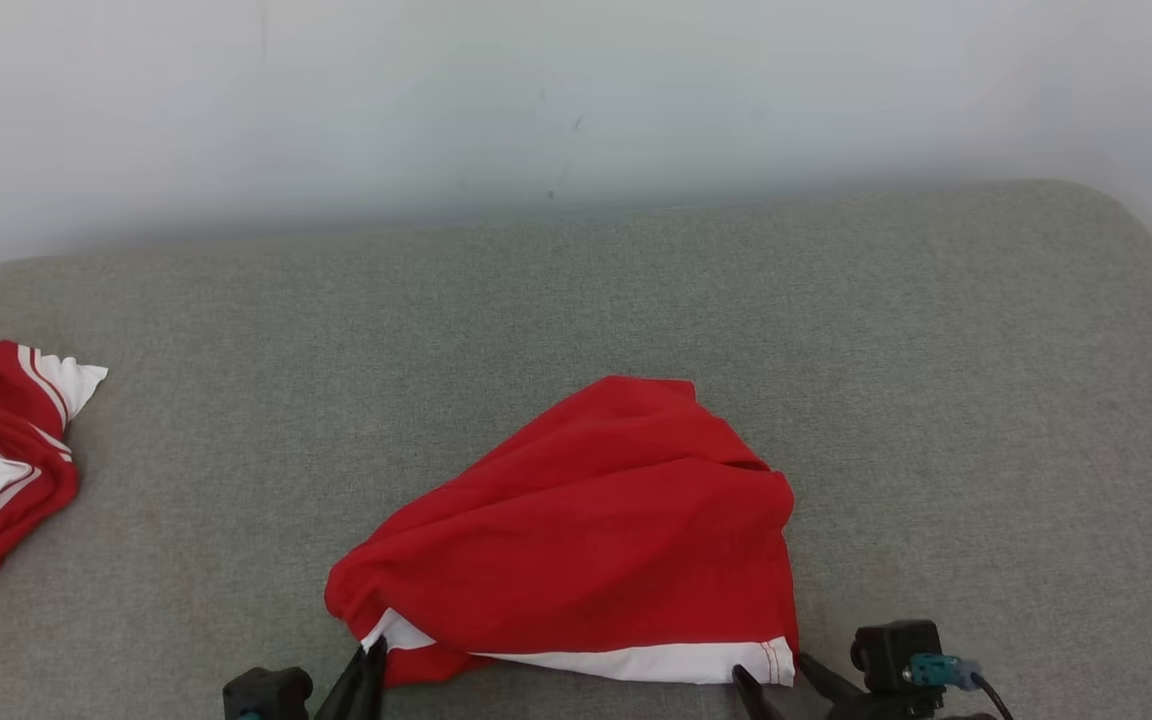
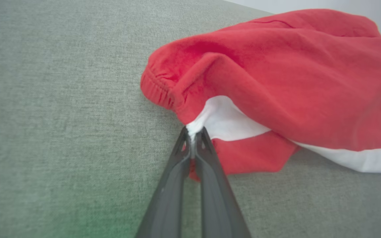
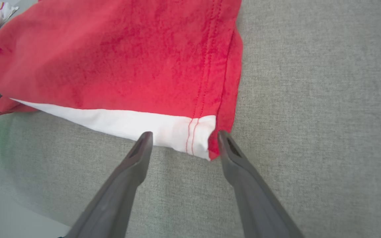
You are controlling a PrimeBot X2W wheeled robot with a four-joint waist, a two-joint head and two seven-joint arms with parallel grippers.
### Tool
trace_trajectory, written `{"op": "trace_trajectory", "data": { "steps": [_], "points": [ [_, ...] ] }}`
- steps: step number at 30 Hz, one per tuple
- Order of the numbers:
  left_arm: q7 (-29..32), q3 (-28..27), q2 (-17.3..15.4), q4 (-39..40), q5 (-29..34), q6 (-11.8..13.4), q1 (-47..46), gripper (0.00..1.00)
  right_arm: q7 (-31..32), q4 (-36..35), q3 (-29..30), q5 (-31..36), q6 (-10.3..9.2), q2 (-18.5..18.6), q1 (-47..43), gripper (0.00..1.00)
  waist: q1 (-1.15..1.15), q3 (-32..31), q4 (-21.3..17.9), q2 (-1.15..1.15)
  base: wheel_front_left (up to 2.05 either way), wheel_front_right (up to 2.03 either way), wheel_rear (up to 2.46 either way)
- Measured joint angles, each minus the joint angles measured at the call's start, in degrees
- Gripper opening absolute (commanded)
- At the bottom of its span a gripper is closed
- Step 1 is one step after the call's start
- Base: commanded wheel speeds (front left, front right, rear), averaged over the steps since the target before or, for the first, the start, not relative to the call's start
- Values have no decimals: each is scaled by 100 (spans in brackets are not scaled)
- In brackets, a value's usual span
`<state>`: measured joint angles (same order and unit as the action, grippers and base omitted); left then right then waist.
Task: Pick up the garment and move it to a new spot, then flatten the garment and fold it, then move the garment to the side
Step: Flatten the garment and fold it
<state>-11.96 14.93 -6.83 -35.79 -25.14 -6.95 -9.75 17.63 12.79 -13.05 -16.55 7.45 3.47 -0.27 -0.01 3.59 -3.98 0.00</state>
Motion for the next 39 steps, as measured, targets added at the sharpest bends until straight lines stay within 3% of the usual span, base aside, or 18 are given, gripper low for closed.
{"op": "trace_trajectory", "data": {
  "steps": [7, 11, 13, 14, 15, 16, 23, 29, 39],
  "points": [
    [-5, 44, -9, -5, 0, 15, -63, 0, -9, 286, -138, -83, 0, 1, 230, 100, 0, 65, 59, 0, 0, 0, 0],
    [-13, 75, -20, -7, -1, 15, -66, 0, 9, 405, -213, -125, 0, 18, 296, 83, 1, 88, 78, 0, 0, 0, 0],
    [-13, 88, -27, -5, -2, 15, -71, 0, 2, 438, -238, -167, 0, 30, 328, 45, 1, 98, 80, 0, 0, 0, 0],
    [-14, 96, -31, -5, -9, 15, -74, 0, 0, 448, -245, -180, 0, 34, 360, 30, 1, 97, 80, 0, 0, 0, 0],
    [-14, 100, -34, -7, -10, 15, -75, 0, -10, 449, -255, -202, 0, 35, 380, 20, 1, 96, 79, 0, 0, 0, 0],
    [-15, 104, -37, -7, -15, 15, -75, 0, -55, 447, -271, -211, 0, 36, 385, 0, 1, 92, 77, 0, 0, 0, 0],
    [-153, 52, -53, 301, -126, 13, -100, 0, -611, 55, -105, -411, 0, 76, 503, 0, 1, -31, 41, 0, 0, 0, 0],
    [100, 156, -189, 1094, -190, -12, -662, 0, -1226, -857, 77, -552, 0, 543, 1069, 0, 1, -132, -53, 0, 0, 0, 0],
    [995, 314, -383, 1733, -665, -44, -1558, 0, -1043, -1278, -705, -1155, 1, 1606, 2413, 0, 0, 61, -235, 0, 0, 0, 0]
  ]
}}
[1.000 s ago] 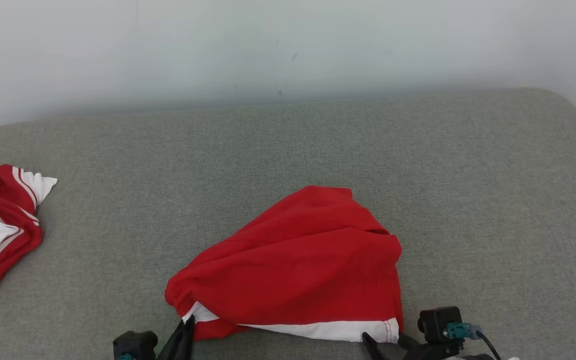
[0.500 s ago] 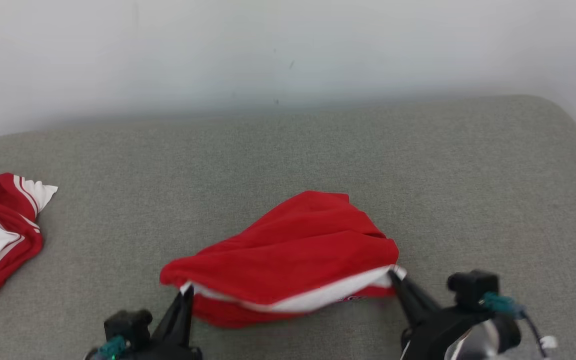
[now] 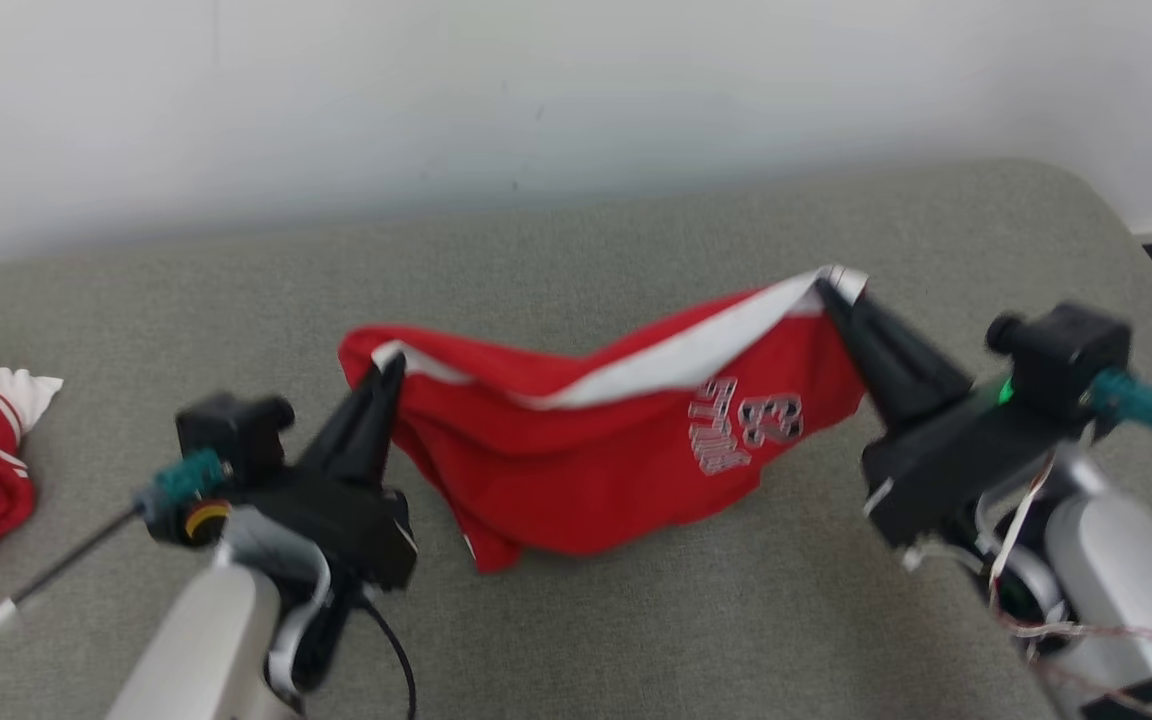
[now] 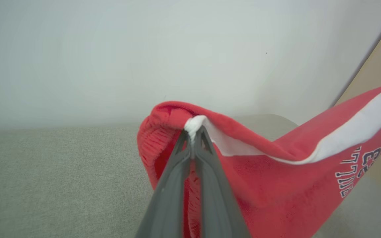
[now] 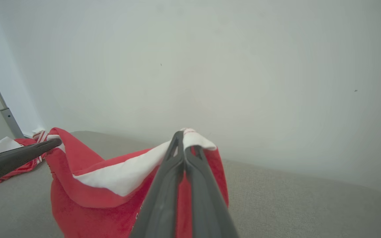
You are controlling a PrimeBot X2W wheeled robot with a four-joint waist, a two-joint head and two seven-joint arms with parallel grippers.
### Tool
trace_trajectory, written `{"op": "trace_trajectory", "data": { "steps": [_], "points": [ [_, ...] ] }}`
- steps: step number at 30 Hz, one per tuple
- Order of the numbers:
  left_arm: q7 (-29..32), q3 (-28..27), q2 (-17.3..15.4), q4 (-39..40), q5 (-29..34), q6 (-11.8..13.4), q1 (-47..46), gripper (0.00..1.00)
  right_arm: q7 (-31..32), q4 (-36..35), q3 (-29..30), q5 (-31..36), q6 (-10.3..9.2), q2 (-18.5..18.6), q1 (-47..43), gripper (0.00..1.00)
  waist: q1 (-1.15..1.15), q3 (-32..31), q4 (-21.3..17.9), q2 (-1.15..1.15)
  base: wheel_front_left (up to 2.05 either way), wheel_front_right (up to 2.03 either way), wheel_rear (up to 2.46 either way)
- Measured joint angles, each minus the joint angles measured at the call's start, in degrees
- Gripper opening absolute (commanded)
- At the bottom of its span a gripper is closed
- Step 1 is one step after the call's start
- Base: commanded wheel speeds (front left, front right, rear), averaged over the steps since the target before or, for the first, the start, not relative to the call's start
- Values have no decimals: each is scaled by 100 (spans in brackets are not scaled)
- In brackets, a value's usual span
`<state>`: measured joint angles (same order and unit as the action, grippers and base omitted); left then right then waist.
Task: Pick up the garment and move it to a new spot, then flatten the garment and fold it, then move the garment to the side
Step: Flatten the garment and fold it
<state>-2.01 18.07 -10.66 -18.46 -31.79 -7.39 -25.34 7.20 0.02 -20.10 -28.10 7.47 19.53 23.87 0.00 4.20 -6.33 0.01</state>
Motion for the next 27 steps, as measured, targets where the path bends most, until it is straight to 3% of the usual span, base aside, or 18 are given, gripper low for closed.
{"op": "trace_trajectory", "data": {
  "steps": [14, 21, 27],
  "points": [
    [378, -81, -368, 204, -65, -2, -1885, 0, -380, 302, -570, -11, 0, 817, 2396, 0, -1, 818, -61, 0, 0, 0, 0],
    [146, -408, -312, -13, -335, 14, -3107, 0, -804, 1203, -1315, -87, 0, 1038, 3934, 0, -1, 1399, -112, 0, 0, 0, 0],
    [-35, -662, -261, -183, -334, 271, -4125, 0, -1386, 2009, -1424, 158, 1, 977, 5228, 0, -2, 1971, -182, 1, 0, 0, 0]
  ]
}}
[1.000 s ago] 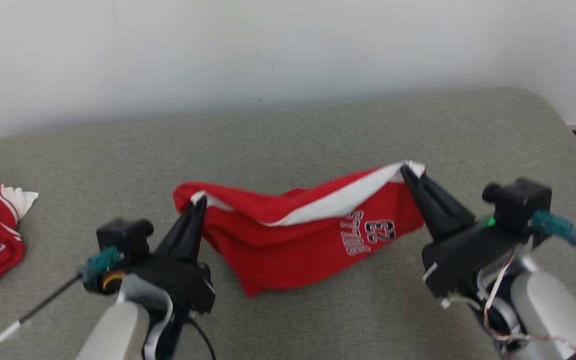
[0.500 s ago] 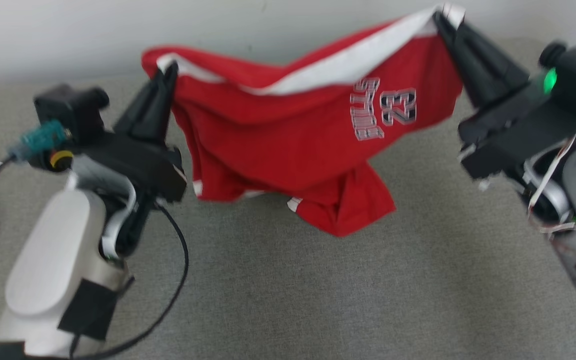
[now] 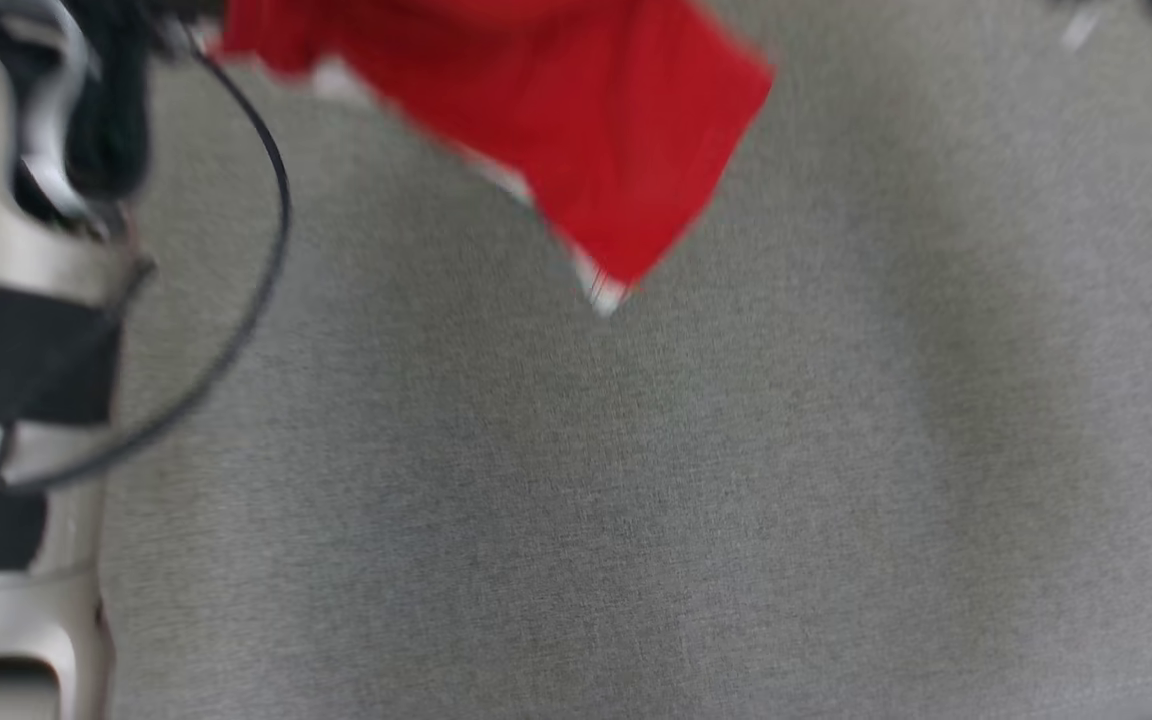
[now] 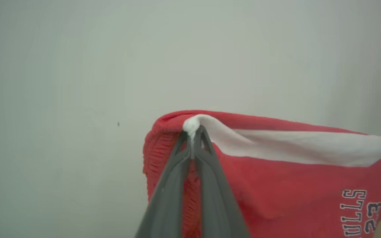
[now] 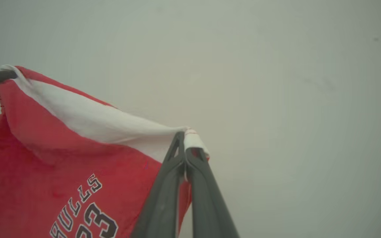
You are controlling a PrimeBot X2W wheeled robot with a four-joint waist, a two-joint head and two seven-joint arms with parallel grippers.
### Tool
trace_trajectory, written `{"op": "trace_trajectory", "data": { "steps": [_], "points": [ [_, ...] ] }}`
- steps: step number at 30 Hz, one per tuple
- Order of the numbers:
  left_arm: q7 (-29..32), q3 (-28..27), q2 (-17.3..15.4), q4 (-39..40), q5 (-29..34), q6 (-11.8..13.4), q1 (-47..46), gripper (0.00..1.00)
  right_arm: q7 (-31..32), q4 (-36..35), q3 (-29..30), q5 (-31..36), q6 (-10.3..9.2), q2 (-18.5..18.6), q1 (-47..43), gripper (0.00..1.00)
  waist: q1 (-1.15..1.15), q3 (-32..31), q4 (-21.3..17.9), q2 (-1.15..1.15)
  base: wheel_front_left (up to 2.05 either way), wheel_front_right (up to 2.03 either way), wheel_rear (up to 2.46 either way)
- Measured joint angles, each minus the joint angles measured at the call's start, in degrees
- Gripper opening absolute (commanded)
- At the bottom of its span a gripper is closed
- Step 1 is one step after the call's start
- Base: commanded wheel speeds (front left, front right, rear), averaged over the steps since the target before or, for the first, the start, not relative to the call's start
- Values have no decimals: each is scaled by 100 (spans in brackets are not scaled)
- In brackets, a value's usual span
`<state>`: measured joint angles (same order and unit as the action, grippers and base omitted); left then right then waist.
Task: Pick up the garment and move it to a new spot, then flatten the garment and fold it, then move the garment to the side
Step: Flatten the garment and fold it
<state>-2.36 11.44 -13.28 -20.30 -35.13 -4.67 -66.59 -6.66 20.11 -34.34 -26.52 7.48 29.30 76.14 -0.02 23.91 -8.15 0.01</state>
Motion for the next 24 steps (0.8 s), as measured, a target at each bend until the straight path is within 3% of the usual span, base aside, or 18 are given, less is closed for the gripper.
{"op": "trace_trajectory", "data": {
  "steps": [4, 8, 14, 18, 24],
  "points": [
    [-311, -229, 70, -131, 70, 336, -538, 0, -475, 613, 370, 399, 0, -179, 710, 0, 0, 360, -53, 1, 0, 0, 0],
    [-697, -314, 122, -224, 137, 413, -890, 0, -779, 1018, 1066, 1026, 14, -431, 1171, 0, 0, 663, -104, 0, 0, 0, 0],
    [-1124, -428, 291, -271, 130, 310, -1039, 0, -849, 432, 2068, 2167, 15, -801, 1172, 0, 1, 986, -135, 0, 0, 0, 0],
    [-1194, -449, 363, -416, 107, 209, -776, 0, -847, 398, 2025, 2421, 14, -913, 610, 0, 1, 1123, -116, 0, 0, 0, 0],
    [-1233, -368, 388, -635, 108, 5, -231, 0, -848, 407, 1495, 2399, 12, -836, 114, 0, 2, 1199, -73, -1, 0, 0, 0]
  ]
}}
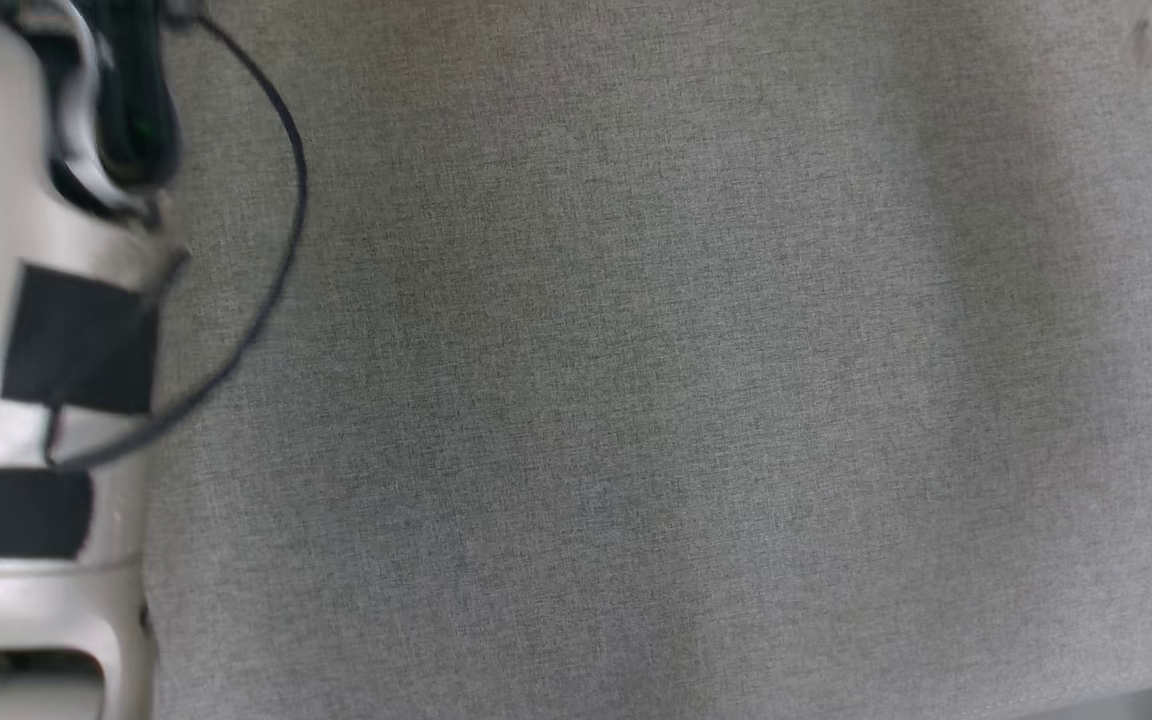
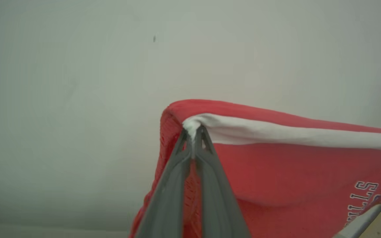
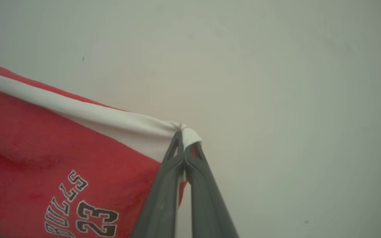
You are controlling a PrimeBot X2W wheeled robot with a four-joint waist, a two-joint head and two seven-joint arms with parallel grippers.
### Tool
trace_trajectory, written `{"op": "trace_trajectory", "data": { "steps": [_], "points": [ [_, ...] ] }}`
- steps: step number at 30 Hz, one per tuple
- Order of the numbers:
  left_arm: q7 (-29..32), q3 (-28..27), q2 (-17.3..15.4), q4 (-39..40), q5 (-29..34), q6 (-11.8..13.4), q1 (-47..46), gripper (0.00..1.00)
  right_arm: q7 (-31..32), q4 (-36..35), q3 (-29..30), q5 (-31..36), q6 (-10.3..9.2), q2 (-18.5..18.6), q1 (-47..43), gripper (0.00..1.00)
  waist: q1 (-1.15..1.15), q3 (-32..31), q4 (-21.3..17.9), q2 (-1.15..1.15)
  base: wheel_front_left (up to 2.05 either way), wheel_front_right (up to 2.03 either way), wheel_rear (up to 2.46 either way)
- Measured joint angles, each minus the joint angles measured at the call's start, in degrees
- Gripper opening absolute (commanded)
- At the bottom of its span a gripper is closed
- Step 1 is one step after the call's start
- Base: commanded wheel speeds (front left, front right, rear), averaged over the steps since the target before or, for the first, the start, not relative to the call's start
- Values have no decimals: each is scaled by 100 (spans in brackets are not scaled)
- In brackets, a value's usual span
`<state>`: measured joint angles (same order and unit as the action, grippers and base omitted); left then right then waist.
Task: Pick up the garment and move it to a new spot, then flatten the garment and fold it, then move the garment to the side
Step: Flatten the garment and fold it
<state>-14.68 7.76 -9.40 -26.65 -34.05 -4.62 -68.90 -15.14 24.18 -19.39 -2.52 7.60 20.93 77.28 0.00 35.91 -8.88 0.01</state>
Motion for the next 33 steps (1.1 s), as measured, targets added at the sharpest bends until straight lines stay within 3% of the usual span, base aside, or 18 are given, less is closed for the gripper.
{"op": "trace_trajectory", "data": {
  "steps": [9, 15, 22, 26, 33],
  "points": [
    [-19, 503, -23, -53, -86, -245, 1177, 0, 33, -27, -1003, -617, -2, 523, -1000, 0, 1, -291, 20, 0, 0, 0, 0],
    [-30, 776, -59, 160, -233, -254, 2192, 0, 552, -372, -1617, -1405, -2, 1033, -1573, 0, 1, -675, 35, -1, 0, 0, 0],
    [-35, 1183, -70, 438, -115, -280, 3412, 0, 1403, -1056, -1635, -2168, -2, 1692, -2556, 0, 2, -1248, 94, -1, 0, 0, 0],
    [-35, 1274, -45, 592, -44, -281, 4126, 0, 2007, -1633, -1356, -2541, -2, 2036, -3327, 0, 2, -1688, 147, -1, 0, 0, 0],
    [-36, 1424, -26, 662, 88, -292, 4823, 0, 2894, -2136, -748, -2821, -2, 2195, -4568, 0, 2, -2206, 200, -2, 0, 0, 0]
  ]
}}
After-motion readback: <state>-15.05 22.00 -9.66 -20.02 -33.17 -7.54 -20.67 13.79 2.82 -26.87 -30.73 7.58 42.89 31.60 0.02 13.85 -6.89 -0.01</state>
